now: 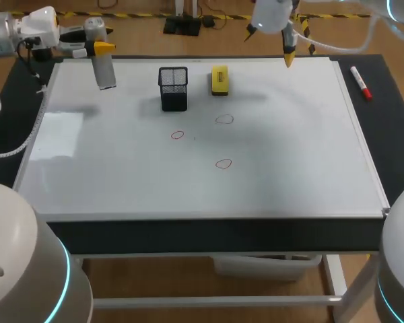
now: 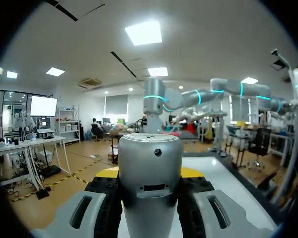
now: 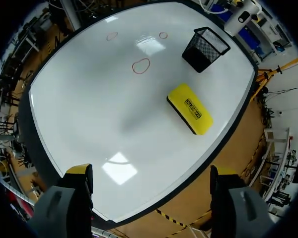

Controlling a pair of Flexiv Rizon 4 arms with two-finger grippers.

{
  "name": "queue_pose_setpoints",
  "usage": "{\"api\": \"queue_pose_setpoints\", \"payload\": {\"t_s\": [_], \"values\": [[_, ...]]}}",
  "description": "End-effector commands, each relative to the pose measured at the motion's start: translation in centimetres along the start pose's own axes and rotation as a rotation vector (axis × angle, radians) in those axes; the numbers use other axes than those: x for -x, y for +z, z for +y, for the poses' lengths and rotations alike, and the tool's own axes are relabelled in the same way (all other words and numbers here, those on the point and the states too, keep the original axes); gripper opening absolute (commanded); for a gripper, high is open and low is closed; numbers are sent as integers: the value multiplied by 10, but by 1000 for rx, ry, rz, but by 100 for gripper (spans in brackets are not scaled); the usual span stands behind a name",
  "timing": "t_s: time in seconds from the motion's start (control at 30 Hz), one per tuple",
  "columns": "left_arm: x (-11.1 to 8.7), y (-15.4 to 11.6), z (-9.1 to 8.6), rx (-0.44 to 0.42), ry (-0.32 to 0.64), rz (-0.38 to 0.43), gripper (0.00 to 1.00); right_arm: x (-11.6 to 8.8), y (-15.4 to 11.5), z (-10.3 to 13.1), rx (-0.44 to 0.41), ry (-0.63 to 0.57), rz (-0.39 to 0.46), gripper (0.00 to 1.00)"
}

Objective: Pick up the inspection probe, press it on each red-marked spot on the whiteboard one by one, put down the probe, pick up the eraser, and wipe off all the red marks.

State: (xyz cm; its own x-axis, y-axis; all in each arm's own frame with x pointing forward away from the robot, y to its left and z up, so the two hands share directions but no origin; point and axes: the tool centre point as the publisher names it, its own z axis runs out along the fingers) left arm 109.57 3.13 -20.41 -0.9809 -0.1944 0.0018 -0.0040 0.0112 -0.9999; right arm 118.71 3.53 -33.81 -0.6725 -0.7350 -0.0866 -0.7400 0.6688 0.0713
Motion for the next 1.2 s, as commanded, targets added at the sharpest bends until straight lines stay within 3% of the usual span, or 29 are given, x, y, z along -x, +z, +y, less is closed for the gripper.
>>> {"api": "queue_pose_setpoints", "payload": {"t_s": [0.03, 0.53, 0.83, 0.93, 1.2], "values": [[1, 0, -1, -1, 0, 4, 0, 3, -5, 0, -3, -1, 220, 100], [1, 0, -1, -1, 0, 4, 0, 4, -2, -2, 2, -10, 217, 100], [1, 0, -1, -1, 0, 4, 0, 24, 13, 4, 17, -171, 222, 100], [1, 0, -1, -1, 0, 4, 0, 34, 19, 9, 25, -291, 211, 100], [1, 0, -1, -1, 0, 4, 0, 61, 34, 24, 16, -477, 302, 100]]}}
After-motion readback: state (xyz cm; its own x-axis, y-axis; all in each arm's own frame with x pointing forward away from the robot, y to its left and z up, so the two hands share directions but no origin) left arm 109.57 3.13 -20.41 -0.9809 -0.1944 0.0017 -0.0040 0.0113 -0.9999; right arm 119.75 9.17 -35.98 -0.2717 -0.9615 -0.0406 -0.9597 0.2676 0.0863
